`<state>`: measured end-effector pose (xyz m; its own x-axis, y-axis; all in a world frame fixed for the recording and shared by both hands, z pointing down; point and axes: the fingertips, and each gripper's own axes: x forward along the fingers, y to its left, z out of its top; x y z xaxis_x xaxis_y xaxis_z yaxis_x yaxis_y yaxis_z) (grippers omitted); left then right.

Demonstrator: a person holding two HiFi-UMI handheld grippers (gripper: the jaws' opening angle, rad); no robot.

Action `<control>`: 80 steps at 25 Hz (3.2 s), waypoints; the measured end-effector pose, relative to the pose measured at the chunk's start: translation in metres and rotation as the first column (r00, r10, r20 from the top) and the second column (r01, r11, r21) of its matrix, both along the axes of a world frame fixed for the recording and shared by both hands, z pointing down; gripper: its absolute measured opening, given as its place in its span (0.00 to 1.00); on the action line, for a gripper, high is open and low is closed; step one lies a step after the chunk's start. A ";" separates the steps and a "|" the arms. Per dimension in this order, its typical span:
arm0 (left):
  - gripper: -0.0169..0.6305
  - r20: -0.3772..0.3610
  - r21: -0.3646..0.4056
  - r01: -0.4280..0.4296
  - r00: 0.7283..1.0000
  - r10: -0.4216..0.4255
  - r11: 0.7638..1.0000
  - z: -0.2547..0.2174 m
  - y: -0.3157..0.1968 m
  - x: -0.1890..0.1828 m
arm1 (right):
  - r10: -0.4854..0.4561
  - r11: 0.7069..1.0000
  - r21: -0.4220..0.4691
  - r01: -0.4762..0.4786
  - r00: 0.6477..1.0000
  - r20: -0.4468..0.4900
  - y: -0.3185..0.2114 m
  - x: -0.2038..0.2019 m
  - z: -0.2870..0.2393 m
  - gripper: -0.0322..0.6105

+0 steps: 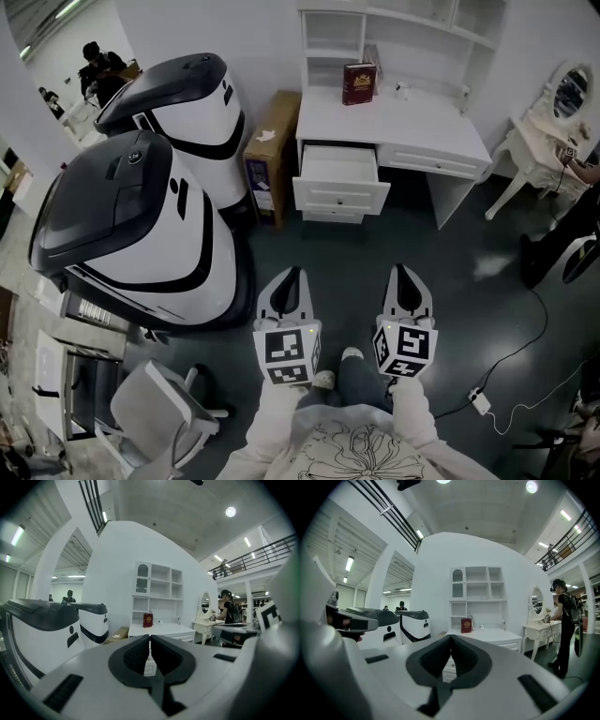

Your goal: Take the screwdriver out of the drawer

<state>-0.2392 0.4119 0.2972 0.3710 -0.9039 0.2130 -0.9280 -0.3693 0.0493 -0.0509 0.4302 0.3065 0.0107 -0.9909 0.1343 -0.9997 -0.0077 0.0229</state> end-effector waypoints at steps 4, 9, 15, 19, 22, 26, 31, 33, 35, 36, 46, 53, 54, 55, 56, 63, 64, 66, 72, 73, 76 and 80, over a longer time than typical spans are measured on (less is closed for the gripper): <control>0.05 0.002 -0.017 0.009 1.000 -0.008 1.000 0.006 -0.010 -0.001 | -0.003 1.000 -0.014 0.003 1.000 0.004 -0.011 0.001 0.005 0.05; 0.05 0.002 -0.026 0.030 1.000 -0.030 0.999 0.012 -0.032 0.003 | -0.020 1.000 -0.024 0.020 1.000 0.007 -0.036 0.007 0.012 0.05; 0.05 0.008 -0.026 0.062 0.998 -0.062 0.998 0.016 -0.074 0.013 | -0.047 0.999 -0.018 0.047 0.999 0.012 -0.087 0.018 0.015 0.05; 0.05 0.012 -0.024 0.084 0.996 -0.084 0.996 0.016 -0.109 0.021 | -0.070 0.998 -0.004 0.070 0.998 0.006 -0.128 0.026 0.010 0.05; 0.05 0.014 -0.025 0.097 0.995 -0.097 0.995 0.018 -0.138 0.030 | -0.083 0.997 0.003 0.082 0.997 0.010 -0.161 0.036 0.009 0.05; 0.05 0.018 -0.029 0.114 0.993 -0.114 0.993 0.015 -0.178 0.047 | -0.108 0.994 -0.002 0.108 0.994 0.010 -0.204 0.050 0.008 0.05; 0.05 0.023 -0.032 0.140 0.990 -0.140 0.990 0.009 -0.223 0.069 | -0.137 0.991 0.004 0.137 0.991 0.006 -0.253 0.073 0.000 0.05; 0.05 0.025 -0.031 0.147 0.989 -0.146 0.989 0.009 -0.237 0.077 | -0.141 0.990 0.007 0.141 0.990 0.009 -0.268 0.082 -0.001 0.05; 0.05 0.027 -0.031 0.150 0.988 -0.149 0.988 0.009 -0.249 0.085 | -0.142 0.990 0.008 0.142 0.990 0.013 -0.281 0.091 0.000 0.05; 0.05 0.029 -0.033 0.151 0.988 -0.150 0.988 0.010 -0.254 0.088 | -0.143 0.990 0.008 0.143 0.990 0.016 -0.287 0.095 0.000 0.05; 0.05 0.039 -0.055 0.146 0.989 -0.144 0.988 0.019 -0.286 0.112 | -0.127 0.992 -0.019 0.128 0.991 0.043 -0.318 0.122 0.016 0.05; 0.05 0.043 -0.076 0.139 0.990 -0.136 0.987 0.030 -0.311 0.116 | -0.115 0.993 -0.034 0.117 0.992 0.046 -0.341 0.128 0.025 0.05; 0.05 0.042 -0.078 0.136 0.990 -0.133 0.988 0.031 -0.316 0.117 | -0.113 0.993 -0.035 0.115 0.993 0.045 -0.345 0.129 0.026 0.05; 0.05 0.041 -0.079 0.133 0.991 -0.130 0.988 0.031 -0.321 0.118 | -0.111 0.993 -0.036 0.112 0.993 0.044 -0.350 0.130 0.026 0.05; 0.05 0.040 -0.080 0.128 0.991 -0.125 0.989 0.032 -0.327 0.120 | -0.107 0.993 -0.037 0.108 0.993 0.044 -0.355 0.132 0.027 0.05; 0.05 0.038 -0.082 0.098 0.995 -0.095 0.992 0.035 -0.379 0.129 | -0.077 0.996 -0.038 0.079 0.996 0.038 -0.402 0.143 0.028 0.05; 0.05 0.036 -0.082 0.094 0.995 -0.092 0.992 0.036 -0.387 0.129 | -0.072 0.997 -0.036 0.073 0.997 0.039 -0.410 0.144 0.028 0.05; 0.05 0.033 -0.081 0.088 0.996 -0.085 0.993 0.038 -0.404 0.129 | -0.061 0.997 -0.034 0.062 0.997 0.040 -0.425 0.145 0.028 0.05; 0.05 0.033 -0.084 0.056 0.998 -0.053 0.995 0.039 -0.456 0.131 | -0.033 0.999 -0.038 0.035 0.999 0.038 -0.471 0.145 0.030 0.05; 0.05 0.034 -0.085 0.050 0.998 -0.047 0.995 0.039 -0.465 0.131 | -0.029 0.999 -0.040 0.030 0.999 0.037 -0.478 0.145 0.030 0.05; 0.05 0.036 -0.095 0.027 0.999 -0.024 0.995 0.040 -0.491 0.134 | -0.007 0.999 -0.042 0.009 0.999 0.037 -0.499 0.148 0.029 0.05; 0.05 0.032 -0.106 -0.010 0.999 0.013 0.994 0.043 -0.523 0.140 | 0.023 0.999 -0.049 -0.022 0.999 0.031 -0.526 0.151 0.029 0.05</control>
